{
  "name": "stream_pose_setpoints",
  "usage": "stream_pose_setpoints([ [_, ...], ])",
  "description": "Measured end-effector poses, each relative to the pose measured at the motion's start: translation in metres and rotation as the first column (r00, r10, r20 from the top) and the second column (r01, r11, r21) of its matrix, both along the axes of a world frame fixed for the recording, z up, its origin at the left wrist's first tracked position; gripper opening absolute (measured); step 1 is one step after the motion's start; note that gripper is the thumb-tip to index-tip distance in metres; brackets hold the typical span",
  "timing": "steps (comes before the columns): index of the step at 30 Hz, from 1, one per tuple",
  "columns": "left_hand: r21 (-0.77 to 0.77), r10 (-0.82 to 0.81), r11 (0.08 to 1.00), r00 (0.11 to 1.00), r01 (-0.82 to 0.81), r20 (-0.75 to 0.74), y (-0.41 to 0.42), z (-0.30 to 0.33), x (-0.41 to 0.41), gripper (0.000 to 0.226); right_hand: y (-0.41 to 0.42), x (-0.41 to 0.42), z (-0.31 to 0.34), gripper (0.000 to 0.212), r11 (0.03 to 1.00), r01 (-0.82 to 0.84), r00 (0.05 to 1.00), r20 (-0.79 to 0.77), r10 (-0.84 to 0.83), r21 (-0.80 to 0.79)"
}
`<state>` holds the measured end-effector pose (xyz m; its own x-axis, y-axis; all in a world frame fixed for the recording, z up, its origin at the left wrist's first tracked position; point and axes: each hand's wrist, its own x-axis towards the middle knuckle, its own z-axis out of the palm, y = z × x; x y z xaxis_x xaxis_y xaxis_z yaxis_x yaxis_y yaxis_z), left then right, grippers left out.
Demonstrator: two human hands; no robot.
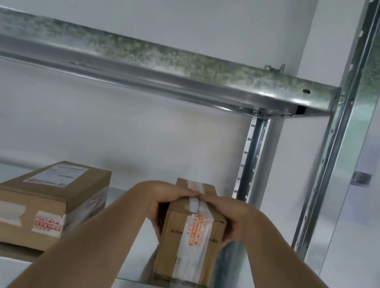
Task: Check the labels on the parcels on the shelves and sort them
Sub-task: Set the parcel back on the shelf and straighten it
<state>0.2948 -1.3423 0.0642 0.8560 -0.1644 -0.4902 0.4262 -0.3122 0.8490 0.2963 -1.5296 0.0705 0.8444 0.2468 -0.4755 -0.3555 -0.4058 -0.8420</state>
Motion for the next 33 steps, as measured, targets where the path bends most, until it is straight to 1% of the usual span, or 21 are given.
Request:
stream_pose_setpoints([
  [1, -0.015, -0.014, 1.0, 1.0, 0.014, -0.012, 0.001, -0.001, 0.002, 0.097, -0.001, 0.0, -0.001, 0.065, 1.0, 0.008, 1.0, 0.007, -0.008, 0.013],
  [3, -0.031, -0.023, 0.999, 0.999, 0.023, -0.023, 0.002, -0.002, 0.002, 0.091, -0.002, 0.001, -0.002, 0.061, 0.999, 0.017, 1.0, 0.012, -0.018, 0.028],
  [7, -0.035, -0.031, 0.999, 0.999, 0.03, -0.018, 0.001, -0.002, 0.002, 0.08, -0.001, 0.008, -0.004, 0.066, 0.999, -0.003, 1.0, -0.024, 0.004, 0.049],
  [9, -0.041, -0.031, 0.999, 0.999, 0.031, -0.02, 0.001, -0.002, 0.003, 0.076, -0.002, 0.009, -0.005, 0.065, 0.999, -0.009, 0.999, -0.033, 0.01, 0.053],
  [11, -0.042, -0.038, 0.998, 0.999, 0.037, -0.025, 0.002, -0.003, 0.004, 0.079, -0.003, 0.008, -0.005, 0.06, 0.998, -0.003, 1.0, -0.028, 0.005, 0.059],
  [17, -0.045, -0.038, 0.998, 0.999, 0.036, -0.033, 0.002, -0.002, 0.004, 0.102, -0.001, 0.007, -0.003, 0.051, 0.998, -0.006, 0.999, -0.035, 0.008, 0.056],
  [21, -0.052, -0.025, 0.998, 1.0, 0.024, -0.018, -0.001, -0.002, 0.004, 0.099, 0.001, 0.005, 0.0, 0.047, 0.999, 0.008, 0.999, -0.036, -0.007, 0.035],
  [24, -0.044, -0.021, 0.999, 0.999, 0.02, -0.026, -0.002, 0.0, 0.002, 0.115, 0.002, 0.007, 0.0, 0.049, 1.0, 0.002, 0.999, -0.046, -0.001, 0.02],
  [28, -0.045, 0.006, 0.999, 1.0, -0.006, -0.017, -0.002, -0.001, 0.0, 0.095, 0.002, 0.008, -0.002, 0.053, 1.0, -0.012, 0.999, -0.05, 0.012, 0.011],
  [33, -0.035, 0.023, 0.999, 0.999, -0.022, 0.033, 0.0, -0.003, -0.005, 0.089, 0.0, 0.006, -0.012, 0.059, 0.998, 0.036, 0.998, 0.053, -0.039, 0.057],
])
